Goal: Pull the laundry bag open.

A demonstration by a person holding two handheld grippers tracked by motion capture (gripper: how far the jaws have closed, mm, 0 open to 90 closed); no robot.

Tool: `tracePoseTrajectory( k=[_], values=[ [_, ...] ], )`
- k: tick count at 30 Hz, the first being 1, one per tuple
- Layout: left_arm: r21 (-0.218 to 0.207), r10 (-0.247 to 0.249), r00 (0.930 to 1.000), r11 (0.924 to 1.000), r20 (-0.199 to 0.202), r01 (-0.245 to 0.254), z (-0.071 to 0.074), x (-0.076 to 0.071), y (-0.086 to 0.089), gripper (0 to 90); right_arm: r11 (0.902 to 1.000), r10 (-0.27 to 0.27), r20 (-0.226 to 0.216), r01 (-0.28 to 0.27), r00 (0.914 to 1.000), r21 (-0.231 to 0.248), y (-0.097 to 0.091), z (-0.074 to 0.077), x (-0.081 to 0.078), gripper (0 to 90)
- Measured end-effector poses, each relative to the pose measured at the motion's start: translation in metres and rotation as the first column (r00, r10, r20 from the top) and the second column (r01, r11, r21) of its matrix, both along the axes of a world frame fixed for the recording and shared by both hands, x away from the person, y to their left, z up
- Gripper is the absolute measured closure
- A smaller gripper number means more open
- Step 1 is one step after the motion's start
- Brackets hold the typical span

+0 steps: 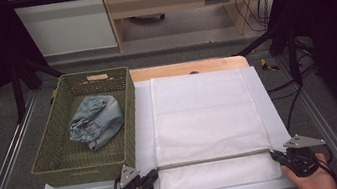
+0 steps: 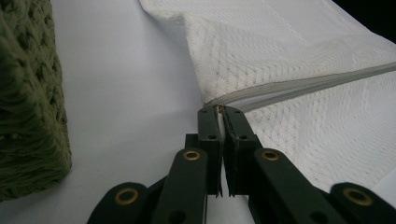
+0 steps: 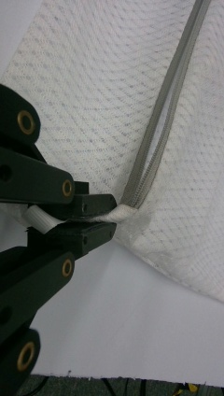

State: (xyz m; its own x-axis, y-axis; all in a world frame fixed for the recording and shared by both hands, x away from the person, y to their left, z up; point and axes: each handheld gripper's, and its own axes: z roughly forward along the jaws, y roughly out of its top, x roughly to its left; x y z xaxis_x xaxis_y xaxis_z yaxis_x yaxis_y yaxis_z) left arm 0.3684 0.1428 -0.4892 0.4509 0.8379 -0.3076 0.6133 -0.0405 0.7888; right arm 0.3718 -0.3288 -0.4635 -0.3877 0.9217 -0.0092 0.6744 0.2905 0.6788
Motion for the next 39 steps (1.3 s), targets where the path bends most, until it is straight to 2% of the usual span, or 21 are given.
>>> tracePoseTrajectory(
  k=[5,7,10,13,17,20,22,25,26,28,30,33,34,36,37,39],
  values=[
    [0.001,0.001,0.9999,1.0,0.012,-0.001,-0.001,0.0,-0.001,85.9,1.0,0.002,-0.009,-0.002,1.0,0.005,0.0,-0.002,0.0,85.6],
    [0.009,-0.014,0.9995,0.9999,0.029,0.013,0.0,0.0,-0.003,81.6,0.9999,-0.003,-0.013,0.003,0.9999,0.013,0.001,-0.003,0.001,80.6],
    [0.023,-0.023,0.9989,0.9995,0.041,0.022,0.002,-0.003,-0.008,75.9,0.9999,-0.003,0.047,0.002,0.9989,0.01,0.001,-0.001,0.0,69.3],
    [0.044,-0.037,0.9978,0.9984,0.054,0.035,0.006,-0.006,-0.013,73.6,1.0,0.0,0.091,0.001,0.9958,-0.001,0.003,0.001,-0.001,63.2],
    [0.063,-0.042,0.9964,0.9973,0.074,0.037,0.014,-0.009,-0.018,72.2,0.9999,-0.015,0.105,0.016,0.9943,-0.003,0.003,0.002,-0.001,59.3],
    [0.059,-0.067,0.9948,0.9963,0.077,0.063,0.015,-0.01,-0.024,71.7,0.9999,-0.014,0.115,0.015,0.9933,-0.004,0.002,0.002,0.0,56.8],
    [0.039,-0.098,0.9929,0.9947,0.067,0.095,0.011,-0.008,-0.03,70.9,0.9998,-0.018,0.122,0.018,0.9924,0.002,0.004,0.003,-0.001,55.6],
    [-0.014,-0.136,0.9891,0.9905,0.057,0.137,0.005,-0.003,-0.038,69.1,1.0,-0.002,0.136,0.001,0.9907,0.008,0.008,0.006,-0.002,52.2],
    [-0.011,-0.143,0.9876,0.9895,0.064,0.144,0.004,-0.002,-0.04,68.6,1.0,0.007,0.146,-0.008,0.9892,0.003,0.01,0.007,-0.002,50.6],
    [-0.002,-0.171,0.9824,0.9852,0.075,0.172,0.006,-0.001,-0.044,67.7,0.9998,0.022,0.178,-0.022,0.9839,-0.003,0.014,0.01,-0.003,45.2],
    [-0.009,-0.211,0.9734,0.977,0.089,0.213,0.011,0.001,-0.048,64.6,0.9991,0.042,0.216,-0.042,0.9754,-0.003,0.019,0.014,-0.005,40.6],
    [-0.001,-0.255,0.9588,0.9663,0.124,0.257,0.029,0.006,-0.055,54.9,0.9973,0.072,0.258,-0.067,0.9635,-0.03,0.027,0.017,-0.005,31.2],
    [-0.001,-0.27,0.9527,0.962,0.139,0.273,0.037,0.008,-0.057,51.8,0.9973,0.072,0.259,-0.065,0.9632,-0.034,0.03,0.018,-0.005,28.8],
    [-0.04,-0.291,0.9421,0.9528,0.167,0.301,0.055,0.015,-0.06,45.7,0.9966,0.081,0.264,-0.073,0.961,-0.038,0.033,0.019,-0.004,26.0],
    [-0.048,-0.295,0.9391,0.9502,0.176,0.308,0.061,0.018,-0.061,42.2,0.9965,0.082,0.265,-0.076,0.9609,-0.035,0.034,0.019,-0.004,24.7],
    [-0.035,-0.3,0.9341,0.9494,0.194,0.312,0.075,0.025,-0.062,36.2,0.996,0.089,0.263,-0.084,0.9608,-0.032,0.035,0.019,-0.003,21.7]
  ],
)
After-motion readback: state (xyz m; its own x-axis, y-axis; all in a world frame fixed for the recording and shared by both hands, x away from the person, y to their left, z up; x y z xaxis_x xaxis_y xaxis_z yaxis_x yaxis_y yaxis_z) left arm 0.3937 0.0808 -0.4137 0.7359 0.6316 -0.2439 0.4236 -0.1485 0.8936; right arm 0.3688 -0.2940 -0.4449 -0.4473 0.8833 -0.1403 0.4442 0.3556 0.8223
